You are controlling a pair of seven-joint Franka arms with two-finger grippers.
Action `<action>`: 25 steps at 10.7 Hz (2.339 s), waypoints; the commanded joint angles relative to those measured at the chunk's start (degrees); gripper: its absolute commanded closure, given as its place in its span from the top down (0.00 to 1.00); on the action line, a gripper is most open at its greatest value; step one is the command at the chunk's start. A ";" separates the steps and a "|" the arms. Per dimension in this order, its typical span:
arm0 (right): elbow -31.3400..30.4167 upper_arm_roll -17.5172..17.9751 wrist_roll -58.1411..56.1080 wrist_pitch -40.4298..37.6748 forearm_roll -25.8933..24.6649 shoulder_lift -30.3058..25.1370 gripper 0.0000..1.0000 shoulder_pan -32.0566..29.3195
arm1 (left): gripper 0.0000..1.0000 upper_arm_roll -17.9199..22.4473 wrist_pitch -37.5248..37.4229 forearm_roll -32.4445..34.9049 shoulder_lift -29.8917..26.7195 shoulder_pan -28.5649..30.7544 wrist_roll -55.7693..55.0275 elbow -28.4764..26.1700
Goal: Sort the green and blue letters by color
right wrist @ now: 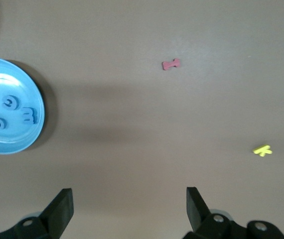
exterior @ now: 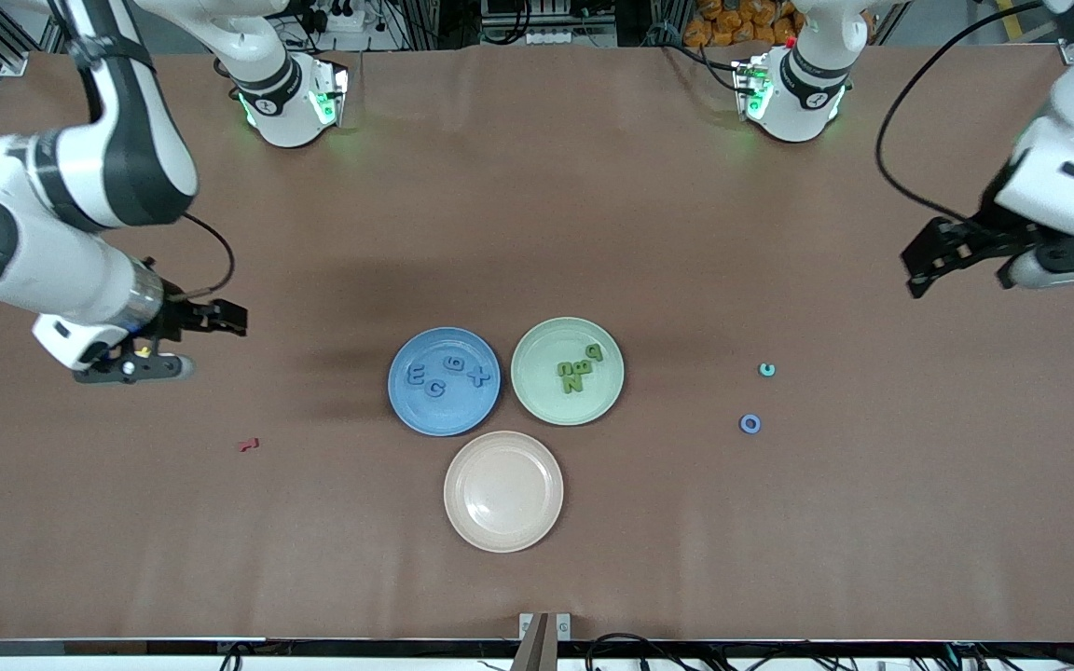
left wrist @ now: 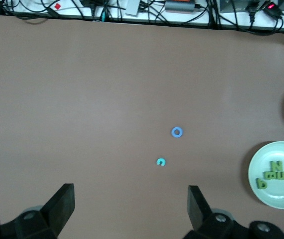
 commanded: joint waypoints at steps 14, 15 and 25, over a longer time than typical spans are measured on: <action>17.49 -8.00 -2.24 -16.80 0.45 -9.15 1.00 0.36 | 1.00 8.41 -13.73 -4.77 -2.59 -4.64 9.20 0.08; 17.49 -7.91 -1.81 -17.06 0.45 -9.32 1.00 0.36 | 1.00 7.80 -13.65 -4.77 -2.59 -4.64 9.20 0.17; 16.97 -7.91 -1.63 -16.88 0.45 -8.53 1.00 0.01 | 1.00 7.80 -13.65 -4.77 -2.33 -3.85 9.90 0.08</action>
